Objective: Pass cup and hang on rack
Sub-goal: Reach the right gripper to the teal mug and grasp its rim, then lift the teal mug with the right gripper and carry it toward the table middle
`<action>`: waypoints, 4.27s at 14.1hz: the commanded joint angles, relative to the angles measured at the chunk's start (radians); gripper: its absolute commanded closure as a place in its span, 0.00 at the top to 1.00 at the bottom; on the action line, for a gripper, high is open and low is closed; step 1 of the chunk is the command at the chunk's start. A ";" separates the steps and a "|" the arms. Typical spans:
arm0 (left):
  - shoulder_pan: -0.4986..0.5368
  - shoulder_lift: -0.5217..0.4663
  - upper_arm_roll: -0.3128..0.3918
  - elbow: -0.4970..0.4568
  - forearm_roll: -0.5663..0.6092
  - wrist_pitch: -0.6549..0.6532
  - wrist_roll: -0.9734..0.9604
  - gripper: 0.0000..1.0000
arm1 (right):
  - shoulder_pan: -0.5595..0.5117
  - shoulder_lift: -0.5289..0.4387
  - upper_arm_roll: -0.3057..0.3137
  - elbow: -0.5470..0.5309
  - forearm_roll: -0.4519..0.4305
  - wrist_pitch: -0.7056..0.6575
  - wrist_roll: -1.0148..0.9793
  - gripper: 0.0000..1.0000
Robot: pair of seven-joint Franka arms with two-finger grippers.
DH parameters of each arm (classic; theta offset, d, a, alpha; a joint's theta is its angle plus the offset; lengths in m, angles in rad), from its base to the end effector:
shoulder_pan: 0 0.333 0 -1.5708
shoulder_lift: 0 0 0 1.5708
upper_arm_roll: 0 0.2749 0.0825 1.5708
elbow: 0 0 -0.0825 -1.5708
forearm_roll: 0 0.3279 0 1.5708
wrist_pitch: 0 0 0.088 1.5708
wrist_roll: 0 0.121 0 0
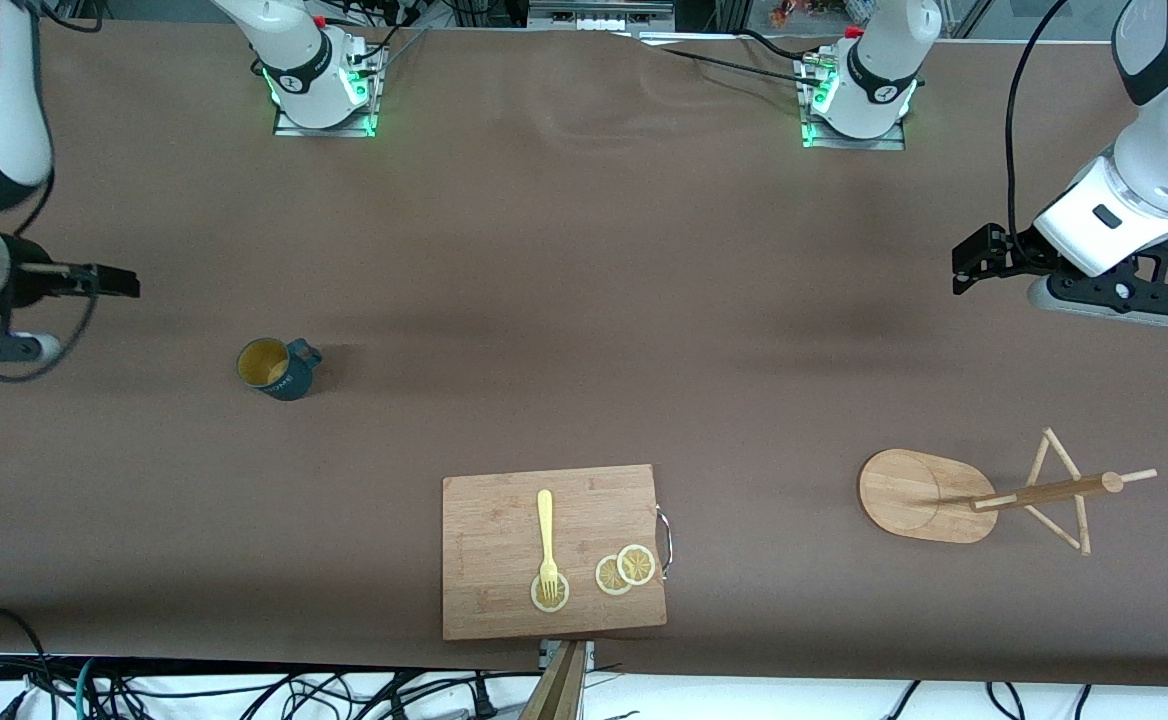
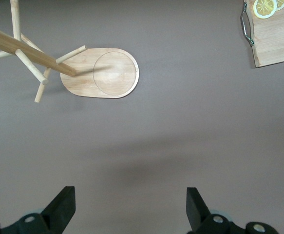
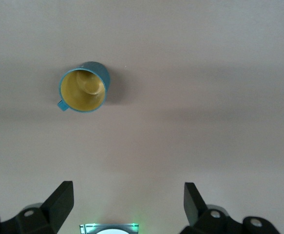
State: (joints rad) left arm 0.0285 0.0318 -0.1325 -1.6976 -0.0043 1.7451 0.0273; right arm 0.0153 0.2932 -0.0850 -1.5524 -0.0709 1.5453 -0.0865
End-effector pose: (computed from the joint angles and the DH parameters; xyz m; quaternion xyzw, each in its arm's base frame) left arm 0.5151 -0.0534 0.5154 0.9978 -0.0652 0.0078 0.0045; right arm 0.5431 -0.0425 0.4222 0.9876 0.0126 -0.1522 0.0358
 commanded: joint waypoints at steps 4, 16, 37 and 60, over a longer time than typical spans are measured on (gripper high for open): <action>-0.001 -0.001 -0.001 0.016 0.006 -0.018 0.011 1.00 | 0.005 0.130 0.008 -0.009 0.074 0.129 -0.038 1.00; 0.001 -0.003 -0.001 0.015 0.007 -0.018 0.011 1.00 | 0.031 0.161 0.013 -0.301 0.075 0.554 -0.100 1.00; 0.002 -0.003 -0.001 0.015 0.007 -0.018 0.013 1.00 | 0.035 0.182 0.033 -0.273 0.144 0.599 -0.248 0.00; -0.002 -0.004 -0.002 0.016 0.020 -0.053 0.013 1.00 | 0.669 0.385 0.065 0.130 0.229 0.565 0.947 0.00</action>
State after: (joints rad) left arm 0.0287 0.0318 -0.1316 -1.6971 -0.0043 1.7138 0.0273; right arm 0.6529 0.6539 -0.0093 -1.4861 0.1441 2.1339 0.8007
